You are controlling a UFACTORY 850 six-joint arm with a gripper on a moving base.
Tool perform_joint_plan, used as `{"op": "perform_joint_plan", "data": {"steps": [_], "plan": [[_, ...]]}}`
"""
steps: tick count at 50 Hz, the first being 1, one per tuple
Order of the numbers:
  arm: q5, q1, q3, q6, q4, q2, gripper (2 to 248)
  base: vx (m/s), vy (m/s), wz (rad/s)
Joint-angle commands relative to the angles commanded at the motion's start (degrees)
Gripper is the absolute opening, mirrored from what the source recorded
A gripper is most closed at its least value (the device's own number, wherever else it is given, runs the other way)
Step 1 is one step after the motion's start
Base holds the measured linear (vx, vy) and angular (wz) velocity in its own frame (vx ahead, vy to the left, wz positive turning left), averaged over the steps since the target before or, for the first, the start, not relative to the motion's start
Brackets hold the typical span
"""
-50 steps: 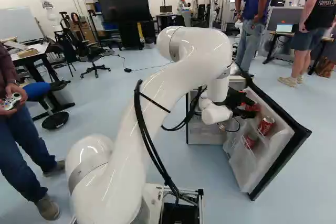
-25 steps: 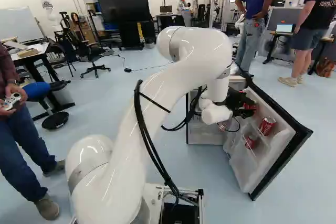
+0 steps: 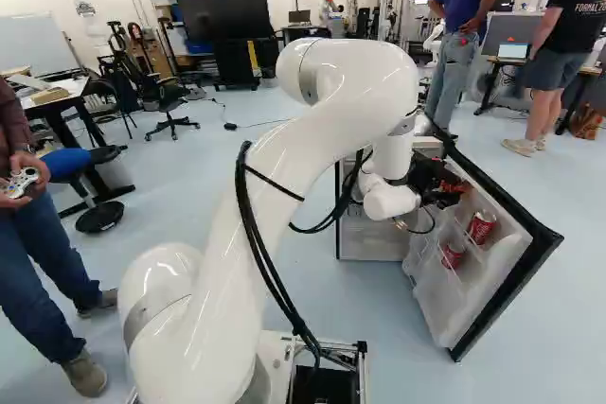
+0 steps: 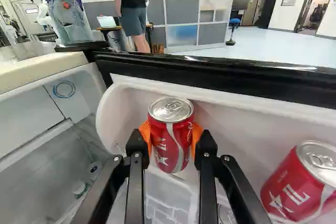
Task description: Grab a drink from the fridge
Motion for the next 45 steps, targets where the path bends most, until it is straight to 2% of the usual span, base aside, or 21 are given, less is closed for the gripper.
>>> {"op": "perform_joint_plan", "data": {"steps": [45], "plan": [[0.0, 0.0, 7.7, 0.0, 0.0, 5.0, 95, 0.000, 0.000, 0.000]]}}
